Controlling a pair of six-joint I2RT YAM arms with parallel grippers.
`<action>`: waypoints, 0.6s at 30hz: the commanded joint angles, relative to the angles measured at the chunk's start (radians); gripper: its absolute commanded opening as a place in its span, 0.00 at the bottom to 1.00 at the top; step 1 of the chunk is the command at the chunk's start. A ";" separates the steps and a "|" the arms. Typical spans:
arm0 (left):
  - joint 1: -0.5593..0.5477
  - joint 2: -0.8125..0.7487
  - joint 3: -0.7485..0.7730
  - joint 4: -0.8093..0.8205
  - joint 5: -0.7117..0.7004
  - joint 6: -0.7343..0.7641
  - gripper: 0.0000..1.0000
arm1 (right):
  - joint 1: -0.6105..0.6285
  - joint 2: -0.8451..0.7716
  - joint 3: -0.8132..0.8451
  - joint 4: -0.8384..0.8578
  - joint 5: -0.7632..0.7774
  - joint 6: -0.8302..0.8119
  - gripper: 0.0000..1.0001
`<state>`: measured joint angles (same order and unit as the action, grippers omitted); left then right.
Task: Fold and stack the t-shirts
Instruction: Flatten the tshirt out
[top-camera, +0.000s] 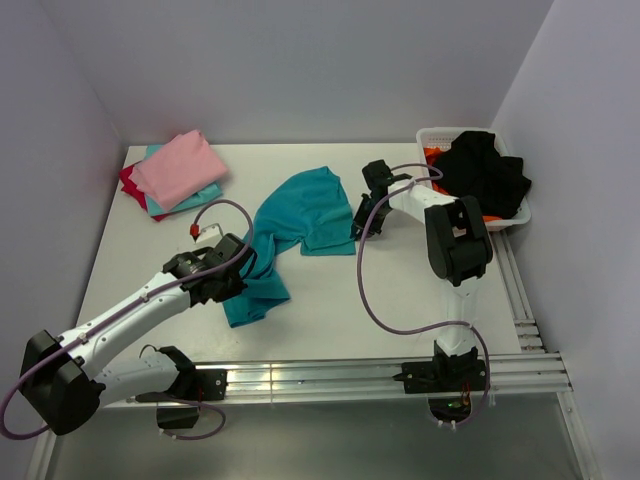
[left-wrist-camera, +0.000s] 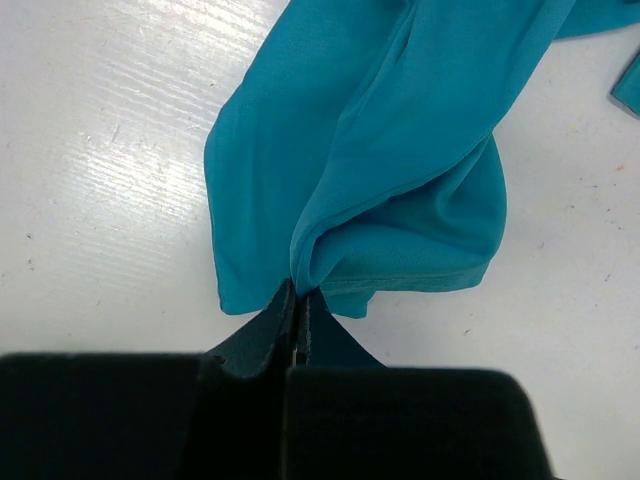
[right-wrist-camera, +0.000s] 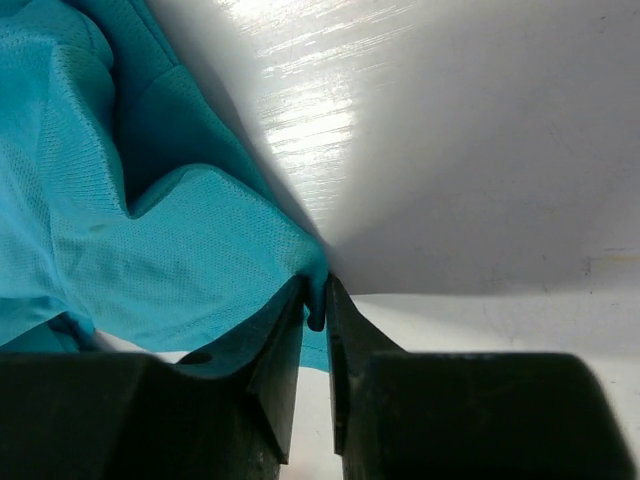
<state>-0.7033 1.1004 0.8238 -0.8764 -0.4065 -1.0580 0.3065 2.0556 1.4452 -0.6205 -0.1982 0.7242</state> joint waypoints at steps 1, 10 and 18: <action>0.007 -0.008 0.005 0.017 0.003 0.024 0.00 | 0.008 -0.055 -0.008 -0.024 0.037 -0.016 0.27; 0.008 -0.025 0.011 0.008 -0.006 0.023 0.00 | 0.008 -0.057 0.050 -0.047 0.051 -0.017 0.37; 0.007 -0.028 0.008 0.007 -0.011 0.018 0.00 | 0.008 -0.054 0.060 -0.054 0.051 -0.019 0.02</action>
<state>-0.6998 1.0943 0.8238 -0.8772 -0.4072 -1.0550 0.3080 2.0480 1.4700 -0.6594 -0.1684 0.7120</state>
